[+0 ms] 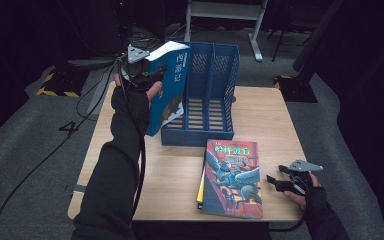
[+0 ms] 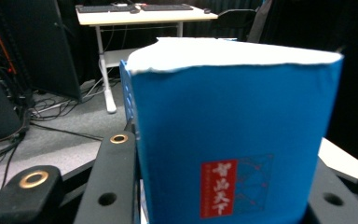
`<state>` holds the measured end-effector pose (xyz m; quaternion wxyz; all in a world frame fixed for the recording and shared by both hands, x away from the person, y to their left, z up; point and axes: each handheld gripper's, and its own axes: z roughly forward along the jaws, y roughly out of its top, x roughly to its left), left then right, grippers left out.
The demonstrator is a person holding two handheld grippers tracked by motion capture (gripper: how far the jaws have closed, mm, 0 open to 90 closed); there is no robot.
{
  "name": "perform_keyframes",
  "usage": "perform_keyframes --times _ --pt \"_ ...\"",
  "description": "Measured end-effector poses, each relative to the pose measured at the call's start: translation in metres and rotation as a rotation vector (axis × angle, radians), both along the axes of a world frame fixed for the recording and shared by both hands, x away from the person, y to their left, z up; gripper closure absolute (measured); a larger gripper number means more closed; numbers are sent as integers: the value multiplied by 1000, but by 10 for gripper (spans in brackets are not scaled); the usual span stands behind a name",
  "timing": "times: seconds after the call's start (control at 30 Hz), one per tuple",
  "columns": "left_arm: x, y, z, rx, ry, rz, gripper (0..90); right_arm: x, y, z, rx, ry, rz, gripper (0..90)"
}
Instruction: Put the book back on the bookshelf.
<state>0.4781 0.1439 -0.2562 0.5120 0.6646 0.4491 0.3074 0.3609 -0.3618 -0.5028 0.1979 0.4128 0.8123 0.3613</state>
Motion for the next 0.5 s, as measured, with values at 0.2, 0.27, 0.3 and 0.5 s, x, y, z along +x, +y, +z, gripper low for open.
perform_keyframes --times 0.2,0.27,0.3,0.5 --pt "9 -5 -2 -30 -2 27 608 0 0 0 -2 -1 6 306" --pt "11 -6 -2 -30 -8 33 608 0 0 0 -1 -1 6 307" --pt "12 -7 -1 -28 -10 35 608 0 0 0 -2 -2 7 307" --pt "21 -16 -2 -29 -5 55 607 -1 0 0 -1 -3 10 308"
